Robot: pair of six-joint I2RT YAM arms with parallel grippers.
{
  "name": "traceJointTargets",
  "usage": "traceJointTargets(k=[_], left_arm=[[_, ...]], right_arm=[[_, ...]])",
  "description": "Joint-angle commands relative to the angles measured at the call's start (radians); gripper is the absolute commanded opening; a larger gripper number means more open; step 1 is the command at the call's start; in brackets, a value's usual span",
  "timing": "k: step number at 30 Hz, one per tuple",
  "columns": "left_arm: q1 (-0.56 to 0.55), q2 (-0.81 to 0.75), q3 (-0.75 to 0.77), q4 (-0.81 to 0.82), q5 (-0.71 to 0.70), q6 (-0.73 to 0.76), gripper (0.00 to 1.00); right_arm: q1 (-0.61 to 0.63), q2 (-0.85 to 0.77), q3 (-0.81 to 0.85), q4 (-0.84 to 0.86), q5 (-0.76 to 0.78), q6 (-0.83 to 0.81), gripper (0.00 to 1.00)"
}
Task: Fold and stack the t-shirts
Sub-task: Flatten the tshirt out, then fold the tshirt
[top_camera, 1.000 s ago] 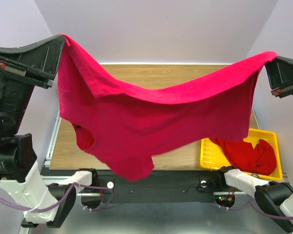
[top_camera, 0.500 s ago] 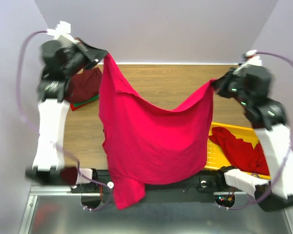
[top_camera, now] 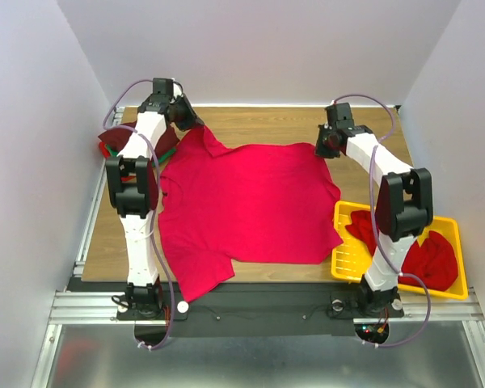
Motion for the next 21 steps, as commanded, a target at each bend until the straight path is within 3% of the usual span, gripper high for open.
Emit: traceJointTargets(k=[1, 12, 21], left_arm=[[-0.002, -0.098, 0.038, 0.035, 0.0, 0.016, 0.0], [0.001, -0.179, -0.128, 0.066, -0.015, 0.01, 0.0], [0.03, -0.355, -0.384, 0.043, -0.042, 0.026, 0.0]], right_arm=[[-0.042, 0.036, 0.099, 0.087, -0.024, -0.066, 0.0], [-0.065, 0.146, 0.126, 0.099, 0.006, -0.124, 0.0], [-0.063, -0.002, 0.004, 0.11, 0.101, -0.209, 0.0]])
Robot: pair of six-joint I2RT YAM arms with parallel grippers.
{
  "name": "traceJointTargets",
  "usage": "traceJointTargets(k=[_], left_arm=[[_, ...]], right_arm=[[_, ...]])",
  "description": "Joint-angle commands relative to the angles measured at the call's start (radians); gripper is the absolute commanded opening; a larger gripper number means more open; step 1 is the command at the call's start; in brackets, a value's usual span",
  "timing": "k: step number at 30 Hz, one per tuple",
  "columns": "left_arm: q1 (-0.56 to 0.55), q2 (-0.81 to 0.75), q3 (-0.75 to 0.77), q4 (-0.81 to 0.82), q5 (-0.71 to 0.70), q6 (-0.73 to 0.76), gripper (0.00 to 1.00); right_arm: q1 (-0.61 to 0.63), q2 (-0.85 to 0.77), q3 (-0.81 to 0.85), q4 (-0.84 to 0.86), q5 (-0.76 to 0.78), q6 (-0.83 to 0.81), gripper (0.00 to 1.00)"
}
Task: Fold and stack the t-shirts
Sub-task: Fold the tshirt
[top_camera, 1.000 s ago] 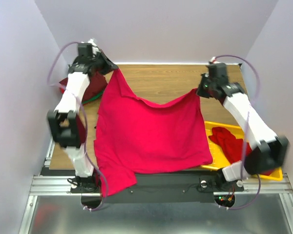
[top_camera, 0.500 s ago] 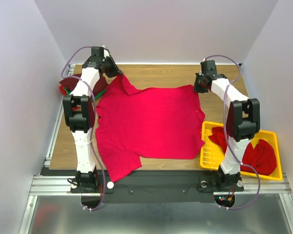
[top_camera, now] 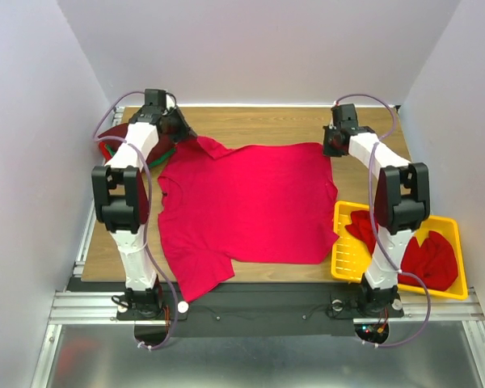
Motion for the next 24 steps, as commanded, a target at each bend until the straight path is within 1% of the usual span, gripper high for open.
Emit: traceJointTargets(k=[1, 6, 11, 14, 17, 23, 24], left_arm=[[0.017, -0.145, -0.116, 0.004, -0.009, 0.026, 0.0], [0.027, -0.219, -0.202, -0.01, -0.018, 0.028, 0.0], [0.057, -0.309, -0.289, -0.016, 0.006, 0.02, 0.0], [0.08, -0.335, -0.321, -0.029, 0.014, 0.03, 0.0], [0.08, -0.361, -0.396, -0.029, 0.046, 0.031, 0.0], [0.093, -0.466, -0.489, -0.032, 0.023, 0.028, 0.0], [0.096, -0.466, -0.496, -0.035, 0.029, 0.028, 0.0]], right_arm=[[0.003, -0.118, -0.056, 0.043, 0.071, -0.068, 0.01], [0.001, -0.175, -0.121, 0.042, 0.106, -0.089, 0.0], [0.003, -0.245, -0.184, 0.042, 0.134, -0.117, 0.0], [0.003, -0.273, -0.205, 0.04, 0.128, -0.132, 0.0], [0.003, -0.285, -0.233, 0.04, 0.109, -0.152, 0.0], [0.003, -0.34, -0.274, 0.04, 0.114, -0.166, 0.0], [0.003, -0.341, -0.282, 0.04, 0.115, -0.195, 0.0]])
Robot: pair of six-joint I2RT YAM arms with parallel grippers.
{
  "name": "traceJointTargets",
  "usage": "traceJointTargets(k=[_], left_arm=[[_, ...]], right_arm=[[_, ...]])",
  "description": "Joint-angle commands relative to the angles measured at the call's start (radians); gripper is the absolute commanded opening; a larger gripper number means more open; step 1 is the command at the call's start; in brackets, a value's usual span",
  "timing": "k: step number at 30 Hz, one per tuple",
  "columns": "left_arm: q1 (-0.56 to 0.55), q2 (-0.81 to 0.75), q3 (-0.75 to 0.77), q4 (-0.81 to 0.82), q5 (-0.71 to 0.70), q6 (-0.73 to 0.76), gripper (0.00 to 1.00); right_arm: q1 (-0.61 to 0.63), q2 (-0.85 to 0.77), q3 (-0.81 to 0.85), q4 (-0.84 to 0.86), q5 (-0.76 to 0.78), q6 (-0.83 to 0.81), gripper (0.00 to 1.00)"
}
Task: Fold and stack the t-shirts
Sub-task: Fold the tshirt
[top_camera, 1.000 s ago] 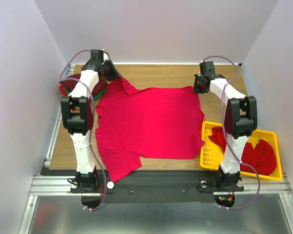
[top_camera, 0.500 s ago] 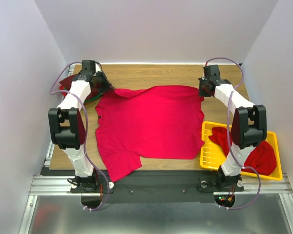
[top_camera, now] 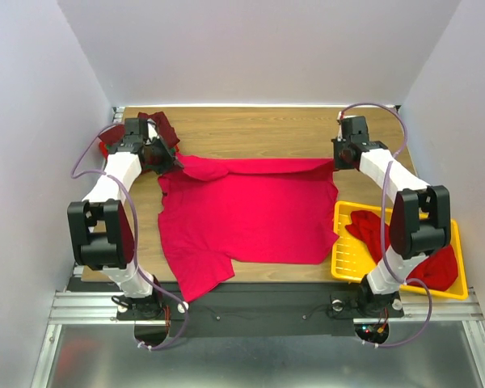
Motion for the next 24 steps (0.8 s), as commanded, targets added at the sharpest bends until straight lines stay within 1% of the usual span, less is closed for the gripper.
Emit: traceJointTargets(k=[1, 8, 16, 17, 18, 19, 20, 21, 22, 23, 24], left_arm=[[0.018, -0.103, -0.038, -0.004, 0.019, 0.014, 0.0], [0.031, -0.179, -0.084, 0.004, 0.077, -0.022, 0.0], [0.041, -0.215, -0.12, -0.028, 0.087, -0.012, 0.0], [0.043, -0.222, -0.123, -0.038, 0.087, -0.013, 0.0], [0.044, -0.239, -0.121, -0.071, 0.085, -0.01, 0.0], [0.044, -0.25, -0.118, -0.09, 0.076, -0.012, 0.2], [0.046, -0.261, -0.109, -0.129, 0.064, -0.009, 0.37], [0.047, -0.287, -0.103, -0.148, 0.036, -0.007, 0.51], [0.049, -0.299, -0.097, -0.165, 0.024, -0.007, 0.63], [0.052, -0.311, -0.091, -0.173, 0.013, -0.009, 0.81], [0.054, -0.328, -0.08, -0.174, 0.007, -0.021, 0.86]], right_arm=[[0.003, -0.082, -0.021, 0.03, 0.02, -0.06, 0.0], [0.003, -0.156, -0.09, 0.03, 0.035, -0.081, 0.0], [0.003, -0.191, -0.152, 0.029, 0.014, -0.092, 0.01], [0.003, -0.197, -0.156, 0.029, 0.012, -0.092, 0.04], [0.001, -0.211, -0.161, 0.027, 0.017, -0.092, 0.17], [0.003, -0.218, -0.164, 0.025, 0.023, -0.092, 0.25], [0.003, -0.229, -0.166, 0.018, 0.028, -0.092, 0.31], [0.003, -0.241, -0.163, 0.01, 0.037, -0.088, 0.42], [0.003, -0.266, -0.16, 0.001, 0.045, -0.084, 0.45], [0.003, -0.281, -0.152, -0.022, 0.049, -0.08, 0.47], [0.003, -0.297, -0.129, -0.034, 0.058, -0.063, 0.52]])
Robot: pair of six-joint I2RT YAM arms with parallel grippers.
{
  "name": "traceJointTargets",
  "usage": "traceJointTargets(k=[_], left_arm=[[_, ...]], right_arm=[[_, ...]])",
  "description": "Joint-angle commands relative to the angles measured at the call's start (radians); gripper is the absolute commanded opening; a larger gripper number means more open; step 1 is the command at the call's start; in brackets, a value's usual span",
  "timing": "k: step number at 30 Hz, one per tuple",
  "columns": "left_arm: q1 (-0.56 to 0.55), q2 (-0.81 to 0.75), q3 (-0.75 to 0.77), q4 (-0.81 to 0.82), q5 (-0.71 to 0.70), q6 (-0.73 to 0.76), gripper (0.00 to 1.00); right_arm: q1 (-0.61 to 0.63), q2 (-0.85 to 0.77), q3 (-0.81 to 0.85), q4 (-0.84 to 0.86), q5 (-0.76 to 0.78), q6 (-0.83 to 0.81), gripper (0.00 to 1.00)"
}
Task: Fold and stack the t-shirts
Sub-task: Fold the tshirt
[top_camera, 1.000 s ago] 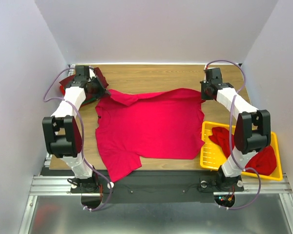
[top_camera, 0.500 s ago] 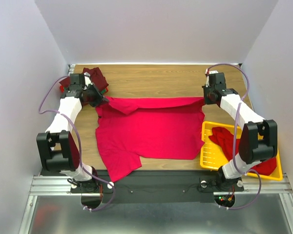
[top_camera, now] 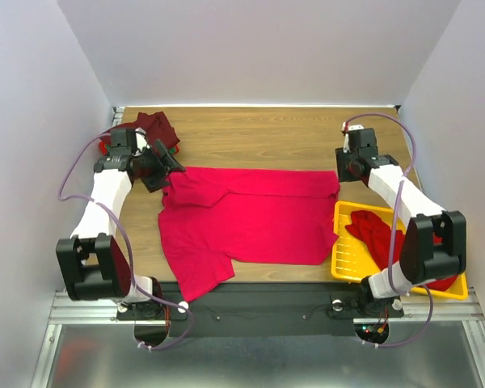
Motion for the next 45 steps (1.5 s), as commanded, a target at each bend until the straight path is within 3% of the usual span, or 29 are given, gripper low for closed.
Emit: traceJointTargets(k=[1, 4, 7, 14, 17, 24, 34, 45], left_arm=[[0.01, -0.099, 0.045, -0.052, -0.03, -0.009, 0.89], [0.003, -0.081, 0.074, -0.004, -0.033, -0.049, 0.89], [-0.023, -0.017, 0.126, 0.046, -0.067, -0.055, 0.89], [-0.143, 0.181, 0.244, 0.152, -0.067, -0.069, 0.9], [-0.148, 0.264, 0.218, 0.275, -0.006, -0.111, 0.9], [-0.147, 0.394, 0.146, 0.396, 0.059, -0.139, 0.9], [-0.148, 0.408, -0.05, 0.427, 0.036, -0.13, 0.9], [-0.131, 0.368, -0.06, 0.333, -0.122, -0.102, 0.93]], right_arm=[[0.001, -0.128, 0.057, -0.03, 0.04, 0.029, 0.55], [0.002, -0.165, 0.106, -0.037, -0.006, 0.077, 0.63], [0.002, -0.137, 0.158, -0.043, -0.089, 0.121, 0.63], [0.002, 0.054, 0.215, -0.032, -0.279, 0.217, 0.51], [0.002, 0.14, 0.227, -0.029, -0.321, 0.245, 0.48], [0.002, 0.278, 0.227, -0.028, -0.351, 0.269, 0.45], [0.002, 0.457, 0.268, -0.028, -0.347, 0.305, 0.45], [0.002, 0.661, 0.498, -0.029, -0.385, 0.322, 0.45]])
